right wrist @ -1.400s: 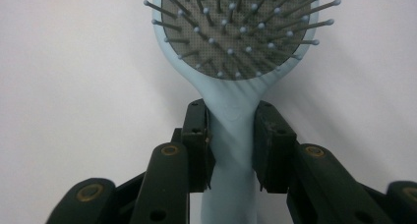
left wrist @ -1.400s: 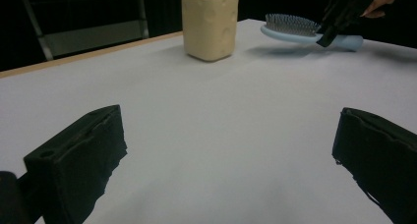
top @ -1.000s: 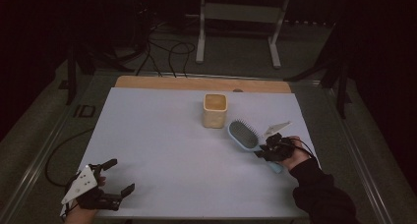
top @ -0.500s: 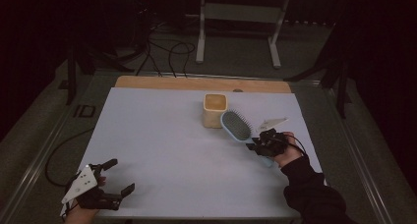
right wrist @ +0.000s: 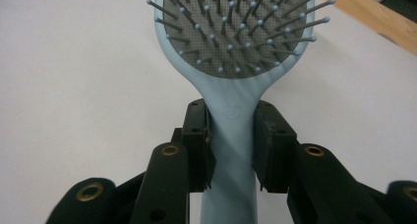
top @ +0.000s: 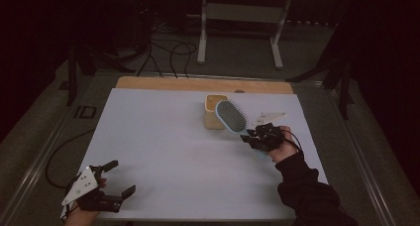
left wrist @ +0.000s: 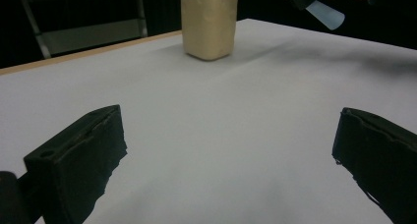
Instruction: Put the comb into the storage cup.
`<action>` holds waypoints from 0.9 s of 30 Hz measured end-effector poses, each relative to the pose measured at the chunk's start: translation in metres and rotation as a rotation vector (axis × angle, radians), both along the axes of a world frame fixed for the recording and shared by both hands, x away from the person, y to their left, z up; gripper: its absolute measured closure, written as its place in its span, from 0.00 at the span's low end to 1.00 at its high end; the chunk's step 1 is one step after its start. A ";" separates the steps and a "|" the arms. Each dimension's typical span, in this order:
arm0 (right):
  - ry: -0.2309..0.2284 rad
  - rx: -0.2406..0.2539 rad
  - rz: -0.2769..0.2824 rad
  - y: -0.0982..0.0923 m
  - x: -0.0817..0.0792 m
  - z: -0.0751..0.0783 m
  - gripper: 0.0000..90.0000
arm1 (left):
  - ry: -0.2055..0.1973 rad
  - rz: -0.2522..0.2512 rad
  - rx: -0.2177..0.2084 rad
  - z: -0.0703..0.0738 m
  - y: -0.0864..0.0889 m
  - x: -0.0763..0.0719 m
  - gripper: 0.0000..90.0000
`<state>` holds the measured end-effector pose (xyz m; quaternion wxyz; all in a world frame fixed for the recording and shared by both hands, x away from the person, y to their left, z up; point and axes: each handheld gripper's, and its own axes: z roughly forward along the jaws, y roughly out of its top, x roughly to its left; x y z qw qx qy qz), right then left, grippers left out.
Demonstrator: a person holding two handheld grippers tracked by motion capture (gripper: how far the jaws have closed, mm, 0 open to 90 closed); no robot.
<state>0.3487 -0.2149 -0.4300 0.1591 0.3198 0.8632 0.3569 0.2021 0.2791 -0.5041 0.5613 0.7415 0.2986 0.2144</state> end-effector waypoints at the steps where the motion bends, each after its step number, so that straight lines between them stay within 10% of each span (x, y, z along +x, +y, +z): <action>1: -0.006 0.005 -0.003 0.001 0.001 0.001 0.78 | -0.001 0.000 0.002 0.000 0.000 0.000 0.00; 27: -0.134 0.089 -0.041 0.032 0.013 0.034 0.78 | -0.006 -0.001 0.003 0.001 0.000 -0.001 0.00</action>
